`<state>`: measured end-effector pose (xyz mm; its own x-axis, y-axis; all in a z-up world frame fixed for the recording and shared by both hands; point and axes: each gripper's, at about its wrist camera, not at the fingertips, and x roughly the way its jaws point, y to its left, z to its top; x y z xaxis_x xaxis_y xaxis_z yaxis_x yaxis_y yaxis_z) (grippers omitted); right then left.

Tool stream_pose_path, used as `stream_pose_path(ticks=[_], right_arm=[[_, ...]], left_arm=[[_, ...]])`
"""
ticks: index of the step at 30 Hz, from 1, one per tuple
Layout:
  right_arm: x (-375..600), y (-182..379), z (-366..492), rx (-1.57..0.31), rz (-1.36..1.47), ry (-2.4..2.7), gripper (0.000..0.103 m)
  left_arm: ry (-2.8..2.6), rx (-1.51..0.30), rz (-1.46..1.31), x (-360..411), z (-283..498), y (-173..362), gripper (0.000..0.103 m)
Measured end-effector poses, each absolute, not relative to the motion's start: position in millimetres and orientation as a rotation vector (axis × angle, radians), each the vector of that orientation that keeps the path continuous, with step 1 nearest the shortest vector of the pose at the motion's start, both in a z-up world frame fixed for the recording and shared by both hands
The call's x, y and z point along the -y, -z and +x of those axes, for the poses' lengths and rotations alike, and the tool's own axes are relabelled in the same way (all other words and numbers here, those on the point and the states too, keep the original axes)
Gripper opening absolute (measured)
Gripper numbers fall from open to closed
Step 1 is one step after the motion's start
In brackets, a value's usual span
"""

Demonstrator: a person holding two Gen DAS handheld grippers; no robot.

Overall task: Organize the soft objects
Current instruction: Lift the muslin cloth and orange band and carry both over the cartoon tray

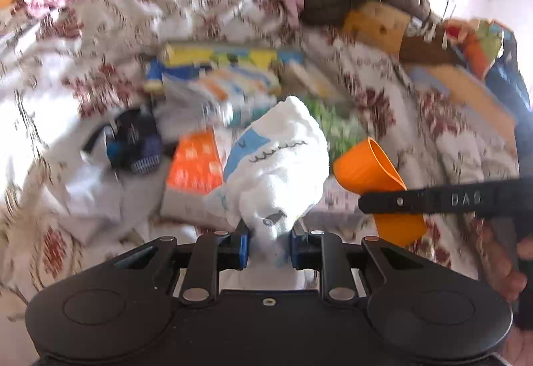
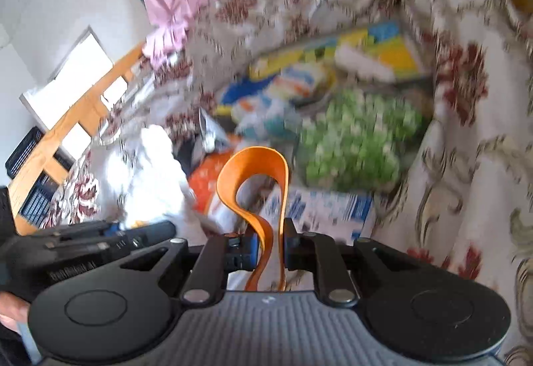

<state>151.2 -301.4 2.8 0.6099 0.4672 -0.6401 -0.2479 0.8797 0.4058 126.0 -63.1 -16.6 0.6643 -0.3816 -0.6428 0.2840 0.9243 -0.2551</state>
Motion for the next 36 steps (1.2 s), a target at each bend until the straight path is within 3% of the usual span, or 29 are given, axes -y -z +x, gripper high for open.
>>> stream_pose_path(ticks=[7, 15, 22, 30, 36], right_arm=[[290.8, -30.0, 173.4, -0.658, 0.246, -0.377, 0.016], [285.7, -47.6, 291.3, -0.563, 0.302, -0.256, 0.016], [285.2, -12.3, 373.9, -0.614, 0.301, -0.156, 0.016], [292.0, 24.3, 402.6, -0.699, 0.341, -0.132, 0.016], [290.7, 29.3, 407.5, -0.712, 0.334, -0.128, 0.025]], left_arm=[[0.348, -0.662, -0.176, 49.1, 169.4, -31.3, 0.024], [0.281, -0.643, -0.148, 47.6, 274.7, -56.3, 0.025], [0.248, -0.69, -0.095, 56.5, 371.3, -31.4, 0.025], [0.278, -0.781, -0.049, 80.3, 430.9, 10.9, 0.025], [0.287, -0.824, -0.033, 94.0, 445.3, 29.7, 0.027]])
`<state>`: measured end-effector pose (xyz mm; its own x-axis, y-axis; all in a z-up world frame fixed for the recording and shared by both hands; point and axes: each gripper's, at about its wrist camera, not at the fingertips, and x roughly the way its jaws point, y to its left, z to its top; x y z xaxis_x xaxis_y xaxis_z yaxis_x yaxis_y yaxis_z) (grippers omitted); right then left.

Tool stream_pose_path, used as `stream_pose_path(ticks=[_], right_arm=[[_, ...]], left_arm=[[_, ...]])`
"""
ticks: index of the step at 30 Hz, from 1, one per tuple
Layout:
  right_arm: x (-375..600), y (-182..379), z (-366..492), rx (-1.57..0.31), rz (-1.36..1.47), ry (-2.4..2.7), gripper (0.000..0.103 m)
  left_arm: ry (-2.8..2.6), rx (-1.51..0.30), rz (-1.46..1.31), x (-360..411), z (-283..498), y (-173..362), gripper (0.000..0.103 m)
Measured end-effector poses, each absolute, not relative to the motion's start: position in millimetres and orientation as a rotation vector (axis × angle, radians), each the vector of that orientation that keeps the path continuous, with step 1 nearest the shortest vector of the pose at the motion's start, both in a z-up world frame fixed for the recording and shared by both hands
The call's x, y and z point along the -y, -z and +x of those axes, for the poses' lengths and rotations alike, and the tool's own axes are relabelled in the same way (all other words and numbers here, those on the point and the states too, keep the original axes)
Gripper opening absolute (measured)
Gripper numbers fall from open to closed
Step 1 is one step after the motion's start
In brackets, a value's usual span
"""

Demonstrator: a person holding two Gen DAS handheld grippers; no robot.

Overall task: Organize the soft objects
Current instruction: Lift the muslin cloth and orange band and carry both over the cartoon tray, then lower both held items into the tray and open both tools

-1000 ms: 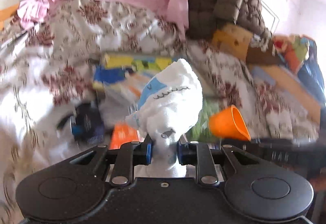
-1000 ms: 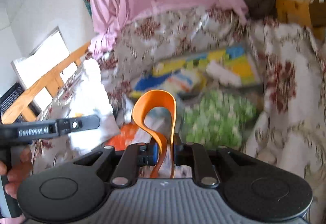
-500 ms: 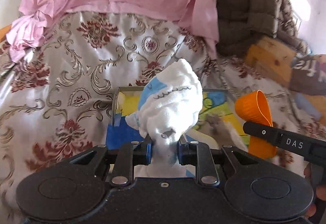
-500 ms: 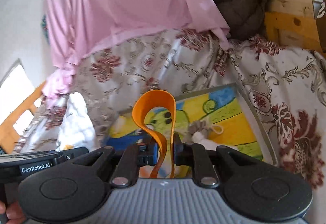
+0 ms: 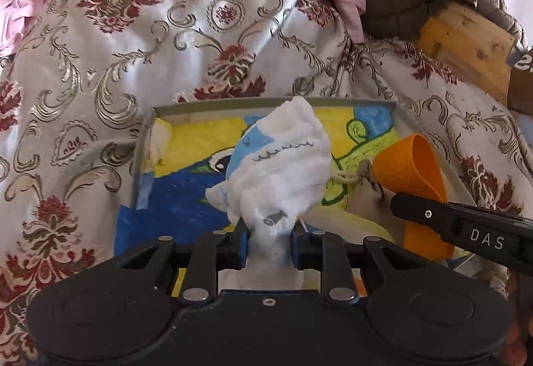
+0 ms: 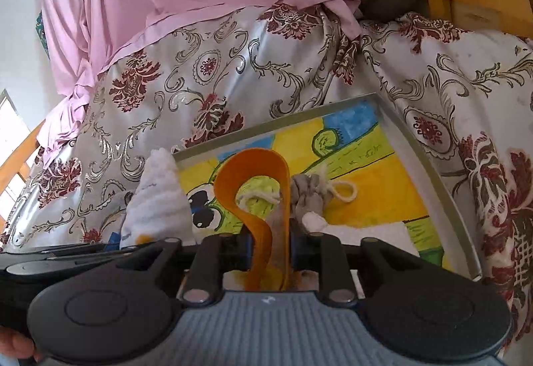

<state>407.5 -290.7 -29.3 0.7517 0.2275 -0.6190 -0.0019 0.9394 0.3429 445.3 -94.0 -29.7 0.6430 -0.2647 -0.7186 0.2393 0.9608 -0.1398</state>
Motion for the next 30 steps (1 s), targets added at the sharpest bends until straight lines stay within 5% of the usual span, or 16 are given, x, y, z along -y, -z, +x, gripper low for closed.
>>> stream_pose_path(ticks=[6, 11, 30], right_arm=[[290.9, 26.8, 403.8, -0.704, 0.32, -0.122, 0.033], [291.0, 16.4, 396.5, -0.665, 0.297, -0.122, 0.049], [314.5, -82.6, 282.3, -0.364, 0.316, -0.089, 0.095]], left_arm=[[0.271, -0.828, -0.048, 91.9, 444.3, 28.0, 0.032], [0.25, -0.81, -0.054, 87.8, 436.9, 19.8, 0.052], [0.153, -0.497, -0.144, 62.1, 330.2, -81.3, 0.095]])
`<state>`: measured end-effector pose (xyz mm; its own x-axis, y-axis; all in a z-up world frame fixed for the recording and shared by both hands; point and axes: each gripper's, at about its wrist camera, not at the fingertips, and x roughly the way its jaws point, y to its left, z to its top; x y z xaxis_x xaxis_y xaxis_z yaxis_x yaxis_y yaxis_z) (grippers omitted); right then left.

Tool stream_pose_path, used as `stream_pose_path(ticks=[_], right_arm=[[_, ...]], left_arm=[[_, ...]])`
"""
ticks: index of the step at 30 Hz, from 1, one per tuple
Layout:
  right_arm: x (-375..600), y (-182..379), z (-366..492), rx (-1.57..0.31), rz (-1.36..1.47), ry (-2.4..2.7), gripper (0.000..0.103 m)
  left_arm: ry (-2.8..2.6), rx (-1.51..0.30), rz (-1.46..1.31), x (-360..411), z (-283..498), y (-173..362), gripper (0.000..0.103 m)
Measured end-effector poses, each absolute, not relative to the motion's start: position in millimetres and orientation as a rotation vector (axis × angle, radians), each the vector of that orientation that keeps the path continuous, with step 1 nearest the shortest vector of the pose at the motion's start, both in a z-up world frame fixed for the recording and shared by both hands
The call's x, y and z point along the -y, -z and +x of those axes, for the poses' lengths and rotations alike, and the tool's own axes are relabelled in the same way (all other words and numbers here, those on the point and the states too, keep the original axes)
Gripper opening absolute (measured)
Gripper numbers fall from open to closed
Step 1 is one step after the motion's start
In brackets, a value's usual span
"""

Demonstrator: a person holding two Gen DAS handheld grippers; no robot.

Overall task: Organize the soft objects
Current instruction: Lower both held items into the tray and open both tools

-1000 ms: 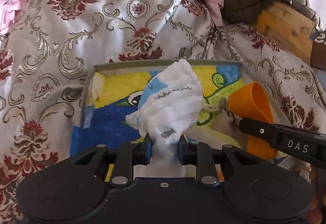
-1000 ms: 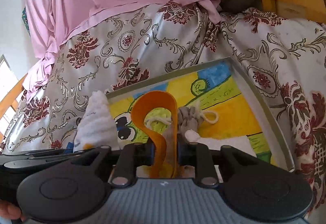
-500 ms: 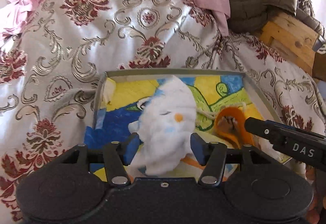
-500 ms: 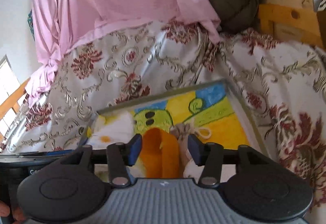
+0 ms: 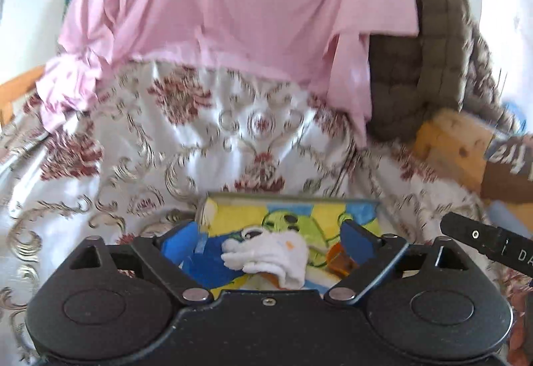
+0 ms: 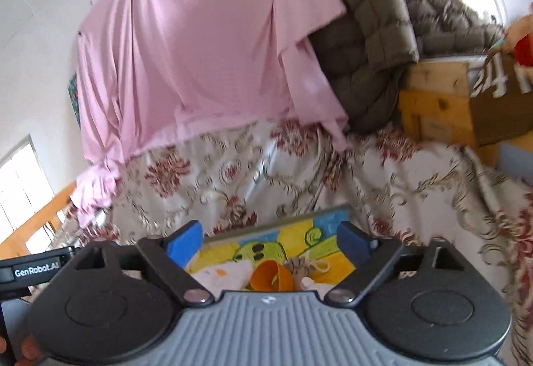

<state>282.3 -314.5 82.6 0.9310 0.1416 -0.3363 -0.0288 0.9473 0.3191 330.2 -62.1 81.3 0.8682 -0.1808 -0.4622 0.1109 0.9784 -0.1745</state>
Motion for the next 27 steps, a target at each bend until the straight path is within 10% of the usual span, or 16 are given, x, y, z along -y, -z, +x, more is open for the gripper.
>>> stream_pose_path(ticks=[27], right_arm=[[243.3, -87.5, 90.0, -0.281, 0.168, -0.118, 0.103]], left_arm=[[0.127, -0.411, -0.053, 7.1, 108.6, -70.8, 0.102]])
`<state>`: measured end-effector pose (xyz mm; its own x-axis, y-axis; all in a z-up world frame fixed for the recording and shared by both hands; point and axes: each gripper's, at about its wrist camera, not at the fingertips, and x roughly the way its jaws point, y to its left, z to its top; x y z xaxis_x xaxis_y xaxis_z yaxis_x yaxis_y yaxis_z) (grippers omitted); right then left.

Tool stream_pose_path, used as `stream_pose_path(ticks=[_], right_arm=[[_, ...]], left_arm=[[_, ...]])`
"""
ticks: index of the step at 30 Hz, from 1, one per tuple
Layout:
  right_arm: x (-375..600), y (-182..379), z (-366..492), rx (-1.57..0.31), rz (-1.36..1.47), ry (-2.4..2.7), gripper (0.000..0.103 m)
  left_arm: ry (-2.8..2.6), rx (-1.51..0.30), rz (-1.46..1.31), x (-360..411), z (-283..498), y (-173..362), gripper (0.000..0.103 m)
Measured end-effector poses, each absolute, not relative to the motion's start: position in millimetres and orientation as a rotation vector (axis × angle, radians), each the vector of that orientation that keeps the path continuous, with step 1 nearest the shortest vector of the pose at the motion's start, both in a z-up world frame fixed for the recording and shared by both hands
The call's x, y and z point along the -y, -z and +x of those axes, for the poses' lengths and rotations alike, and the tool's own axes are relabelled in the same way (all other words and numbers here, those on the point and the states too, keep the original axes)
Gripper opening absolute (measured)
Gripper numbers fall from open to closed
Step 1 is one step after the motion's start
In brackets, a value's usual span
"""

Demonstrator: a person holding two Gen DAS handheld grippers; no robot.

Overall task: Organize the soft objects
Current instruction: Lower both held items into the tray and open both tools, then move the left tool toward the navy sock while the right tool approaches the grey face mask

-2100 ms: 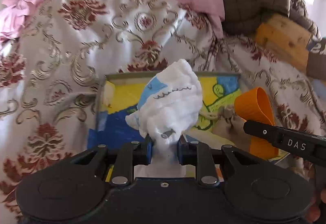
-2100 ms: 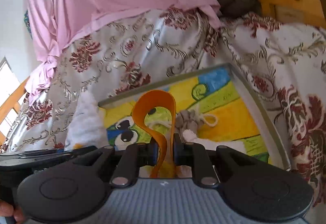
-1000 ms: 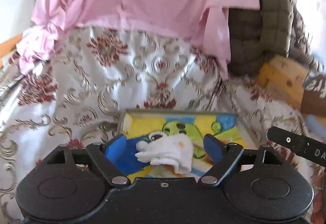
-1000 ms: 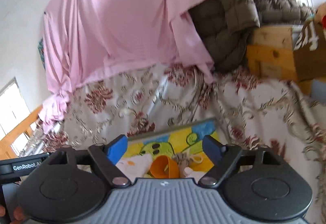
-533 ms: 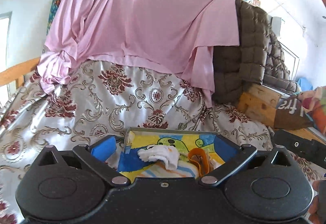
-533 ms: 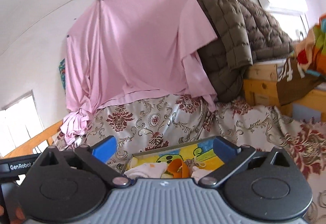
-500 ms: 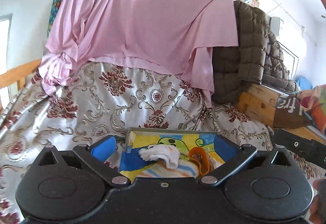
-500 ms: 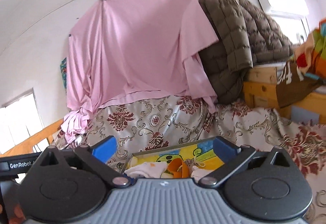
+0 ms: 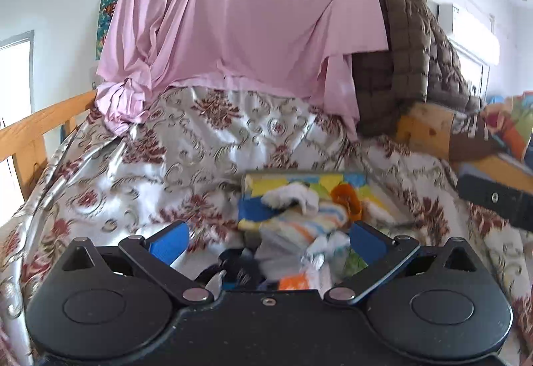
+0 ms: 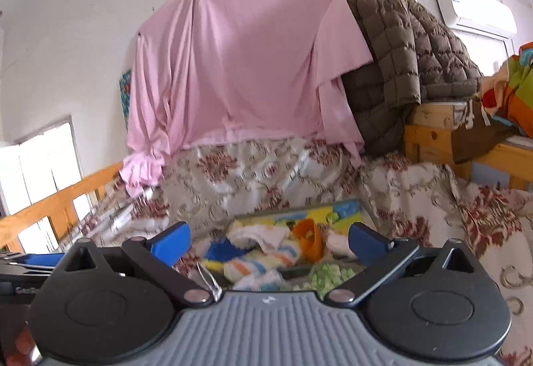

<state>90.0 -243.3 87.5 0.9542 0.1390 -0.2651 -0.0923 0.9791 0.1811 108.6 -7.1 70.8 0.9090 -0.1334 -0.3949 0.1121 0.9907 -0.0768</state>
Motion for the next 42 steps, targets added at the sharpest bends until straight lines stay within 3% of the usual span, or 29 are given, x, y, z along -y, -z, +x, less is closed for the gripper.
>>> stream_pose_path(ticks=[23, 42], right_arm=[[243.9, -31.2, 90.7, -0.528, 0.115, -0.105, 0.103], [222.6, -21.4, 91.3, -0.585, 0.127, -0.225, 0.103]], left_arm=[[0.081, -0.605, -0.02, -8.7, 99.4, -21.8, 0.102], [-0.096, -0.718, -0.088, -38.9, 127.8, -16.1, 0.102]])
